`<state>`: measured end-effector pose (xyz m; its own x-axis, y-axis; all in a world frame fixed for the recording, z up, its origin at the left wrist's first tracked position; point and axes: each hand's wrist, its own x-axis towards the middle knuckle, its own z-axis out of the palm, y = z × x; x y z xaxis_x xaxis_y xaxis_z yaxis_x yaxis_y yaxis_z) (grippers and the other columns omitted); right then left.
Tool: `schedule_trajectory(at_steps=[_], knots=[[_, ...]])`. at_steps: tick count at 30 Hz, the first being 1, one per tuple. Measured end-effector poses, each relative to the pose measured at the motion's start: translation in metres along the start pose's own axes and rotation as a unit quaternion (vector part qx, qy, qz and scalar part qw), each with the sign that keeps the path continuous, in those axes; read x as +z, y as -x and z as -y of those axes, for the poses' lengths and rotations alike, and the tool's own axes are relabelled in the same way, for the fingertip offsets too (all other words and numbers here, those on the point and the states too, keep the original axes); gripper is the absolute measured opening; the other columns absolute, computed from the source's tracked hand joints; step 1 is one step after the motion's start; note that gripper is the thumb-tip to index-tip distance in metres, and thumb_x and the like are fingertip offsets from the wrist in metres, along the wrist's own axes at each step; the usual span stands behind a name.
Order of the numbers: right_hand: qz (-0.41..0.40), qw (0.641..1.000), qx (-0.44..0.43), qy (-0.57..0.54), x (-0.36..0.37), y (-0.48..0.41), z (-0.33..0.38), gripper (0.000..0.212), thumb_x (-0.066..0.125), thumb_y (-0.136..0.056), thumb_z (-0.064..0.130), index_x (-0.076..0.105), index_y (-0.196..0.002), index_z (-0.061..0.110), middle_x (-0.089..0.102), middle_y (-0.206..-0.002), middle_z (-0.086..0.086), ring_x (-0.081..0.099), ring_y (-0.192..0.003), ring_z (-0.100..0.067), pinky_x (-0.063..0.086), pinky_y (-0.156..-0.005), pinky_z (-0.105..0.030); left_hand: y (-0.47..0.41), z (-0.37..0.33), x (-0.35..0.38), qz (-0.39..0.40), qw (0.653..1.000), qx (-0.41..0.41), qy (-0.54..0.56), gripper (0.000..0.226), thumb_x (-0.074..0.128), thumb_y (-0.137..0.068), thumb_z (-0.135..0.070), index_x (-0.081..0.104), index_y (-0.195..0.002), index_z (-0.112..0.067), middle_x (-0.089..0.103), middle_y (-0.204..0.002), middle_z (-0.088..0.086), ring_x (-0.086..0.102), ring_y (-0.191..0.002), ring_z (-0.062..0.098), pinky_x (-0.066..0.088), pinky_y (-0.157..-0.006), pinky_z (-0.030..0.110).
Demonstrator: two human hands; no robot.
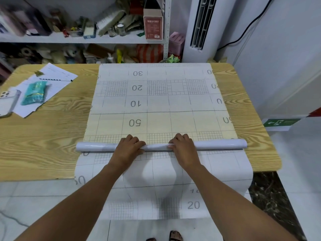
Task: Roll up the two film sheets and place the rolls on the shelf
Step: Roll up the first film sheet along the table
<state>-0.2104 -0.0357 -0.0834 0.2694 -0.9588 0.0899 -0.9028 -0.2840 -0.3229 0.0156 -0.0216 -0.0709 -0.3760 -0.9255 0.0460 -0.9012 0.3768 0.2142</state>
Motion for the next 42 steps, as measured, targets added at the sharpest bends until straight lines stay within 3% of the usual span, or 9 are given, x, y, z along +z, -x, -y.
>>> schedule_trajectory(at_steps=[5,9,12,17,22,27,34,39,42], knots=[[0.023,0.999,-0.021,-0.020,-0.0072,0.0024,0.0020,0.044,0.071,-0.078,0.033,0.058,-0.117,0.018,0.060,-0.106,-0.002,0.049,-0.097,-0.025,0.040,-0.081,-0.036,-0.0015,0.0010,-0.0020,-0.003,1.000,-0.002,0.031,0.023,0.081,-0.064,-0.010,0.069,-0.084,-0.012,0.063,-0.067,0.004,0.057,-0.064,0.027,0.046,-0.050,0.032],[0.015,1.000,-0.025,-0.012,-0.0066,0.0021,0.0018,0.030,0.073,-0.077,0.029,0.064,-0.102,0.016,0.063,-0.098,-0.003,0.053,-0.087,-0.026,0.041,-0.072,-0.034,-0.0038,0.0054,-0.0017,-0.007,0.999,-0.003,0.037,0.013,0.069,-0.076,-0.017,0.070,-0.088,-0.012,0.063,-0.069,0.005,0.057,-0.065,0.027,0.045,-0.051,0.033],[-0.002,0.999,-0.030,-0.037,-0.0039,0.0022,0.0000,0.019,0.071,-0.078,0.026,0.069,-0.094,0.015,0.065,-0.090,-0.003,0.055,-0.079,-0.026,0.037,-0.064,-0.030,-0.0011,0.0076,-0.0012,-0.003,0.999,-0.006,0.043,0.032,0.044,-0.084,-0.029,0.068,-0.095,-0.012,0.062,-0.071,0.004,0.056,-0.066,0.026,0.045,-0.051,0.031],[0.006,0.998,-0.024,-0.057,-0.0034,-0.0013,-0.0002,0.015,0.068,-0.082,0.023,0.071,-0.092,0.013,0.066,-0.087,-0.003,0.055,-0.079,-0.025,0.035,-0.065,-0.029,-0.0005,0.0026,-0.0032,0.017,0.997,-0.048,0.065,0.038,0.064,-0.083,-0.020,0.057,-0.120,-0.011,0.063,-0.090,0.009,0.053,-0.084,0.030,0.038,-0.064,0.031],[0.030,0.998,-0.018,-0.043,-0.0061,-0.0050,0.0014,0.017,0.060,-0.089,0.022,0.071,-0.099,0.013,0.066,-0.095,-0.003,0.054,-0.086,-0.027,0.038,-0.072,-0.035,-0.0008,0.0065,-0.0025,0.028,0.995,-0.050,0.078,0.033,0.069,-0.079,-0.020,0.061,-0.111,-0.012,0.057,-0.107,0.011,0.051,-0.090,0.027,0.035,-0.066,0.028],[0.040,0.999,-0.017,-0.021,-0.0072,-0.0057,0.0036,0.022,0.053,-0.094,0.024,0.069,-0.104,0.013,0.058,-0.107,-0.004,0.050,-0.094,-0.026,0.038,-0.079,-0.035,-0.0048,0.0073,-0.0044,0.045,0.994,-0.058,0.081,0.025,0.059,-0.087,-0.023,0.063,-0.108,-0.010,0.058,-0.096,0.008,0.050,-0.088,0.024,0.033,-0.068,0.028],[0.058,0.998,-0.026,0.023,-0.0082,-0.0073,0.0060,0.026,0.040,-0.099,0.024,0.062,-0.110,0.015,0.054,-0.113,-0.001,0.046,-0.101,-0.023,0.033,-0.084,-0.031,-0.0048,0.0072,-0.0052,0.006,1.000,-0.006,-0.005,0.036,0.037,-0.081,-0.033,0.068,-0.083,-0.014,0.061,-0.066,0.001,0.055,-0.064,0.025,0.042,-0.061,0.033],[0.062,0.997,-0.032,-0.019,-0.0094,-0.0058,0.0043,0.043,0.057,-0.088,0.040,0.051,-0.125,0.019,0.055,-0.115,0.000,0.049,-0.103,-0.021,0.035,-0.086,-0.033,-0.0058,0.0069,-0.0024,-0.016,1.000,-0.012,-0.024,0.036,0.037,-0.083,-0.028,0.070,-0.083,-0.013,0.061,-0.063,0.002,0.056,-0.060,0.025,0.045,-0.058,0.031],[0.051,0.997,-0.036,-0.037,-0.0099,-0.0065,0.0062,0.039,0.067,-0.082,0.033,0.055,-0.115,0.018,0.056,-0.108,0.000,0.053,-0.095,-0.021,0.036,-0.081,-0.032,-0.0062,0.0054,-0.0025,-0.016,0.999,-0.023,-0.020,0.037,0.037,-0.083,-0.025,0.071,-0.088,-0.011,0.060,-0.061,0.002,0.056,-0.060,0.026,0.045,-0.059,0.031]])
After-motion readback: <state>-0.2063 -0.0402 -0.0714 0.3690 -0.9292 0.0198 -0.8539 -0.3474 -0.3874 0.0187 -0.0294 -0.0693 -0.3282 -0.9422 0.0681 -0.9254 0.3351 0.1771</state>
